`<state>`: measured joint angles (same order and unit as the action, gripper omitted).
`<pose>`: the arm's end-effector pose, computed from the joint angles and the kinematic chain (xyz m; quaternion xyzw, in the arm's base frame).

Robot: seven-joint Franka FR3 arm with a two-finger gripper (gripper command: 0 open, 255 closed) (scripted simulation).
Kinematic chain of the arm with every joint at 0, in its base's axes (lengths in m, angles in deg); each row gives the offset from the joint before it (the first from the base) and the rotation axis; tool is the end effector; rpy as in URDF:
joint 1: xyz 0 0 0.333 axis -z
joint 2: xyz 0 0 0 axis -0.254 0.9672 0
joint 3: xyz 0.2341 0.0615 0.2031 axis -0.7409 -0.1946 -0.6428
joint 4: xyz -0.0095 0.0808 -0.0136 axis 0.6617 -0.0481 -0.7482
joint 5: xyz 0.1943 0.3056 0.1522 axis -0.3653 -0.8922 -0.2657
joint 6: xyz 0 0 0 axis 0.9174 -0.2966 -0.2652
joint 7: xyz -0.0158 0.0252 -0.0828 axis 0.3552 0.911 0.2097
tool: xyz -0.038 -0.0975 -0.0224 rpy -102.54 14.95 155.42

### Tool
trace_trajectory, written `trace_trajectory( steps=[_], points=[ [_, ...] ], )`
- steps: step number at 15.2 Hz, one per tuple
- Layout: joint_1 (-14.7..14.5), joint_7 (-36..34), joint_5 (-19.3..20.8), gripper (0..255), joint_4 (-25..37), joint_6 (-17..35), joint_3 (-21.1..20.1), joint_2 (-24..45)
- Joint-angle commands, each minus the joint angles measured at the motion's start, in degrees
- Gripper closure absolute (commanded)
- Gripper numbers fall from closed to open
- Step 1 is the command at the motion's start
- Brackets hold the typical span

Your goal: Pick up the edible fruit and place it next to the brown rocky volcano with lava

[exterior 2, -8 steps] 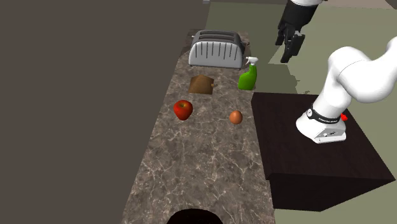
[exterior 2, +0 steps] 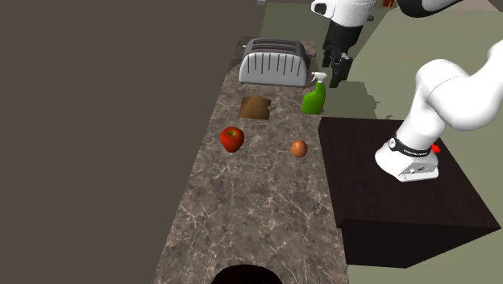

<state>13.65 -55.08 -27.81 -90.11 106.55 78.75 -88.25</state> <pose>0.3485 -0.0116 0.5122 0.9973 0.0499 -0.0086 0.0540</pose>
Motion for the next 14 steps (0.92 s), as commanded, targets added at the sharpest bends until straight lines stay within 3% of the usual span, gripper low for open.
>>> trace_trajectory(
  steps=[1,8,14],
  points=[
    [-0.06,2.91,0.94,0,-0.11,3.74,1.51,3.24],
    [-0.57,12.48,2.52,0,2.68,16.20,6.02,17.54],
    [-1.21,21.11,1.35,0,8.38,24.78,8.62,31.16]
  ],
)
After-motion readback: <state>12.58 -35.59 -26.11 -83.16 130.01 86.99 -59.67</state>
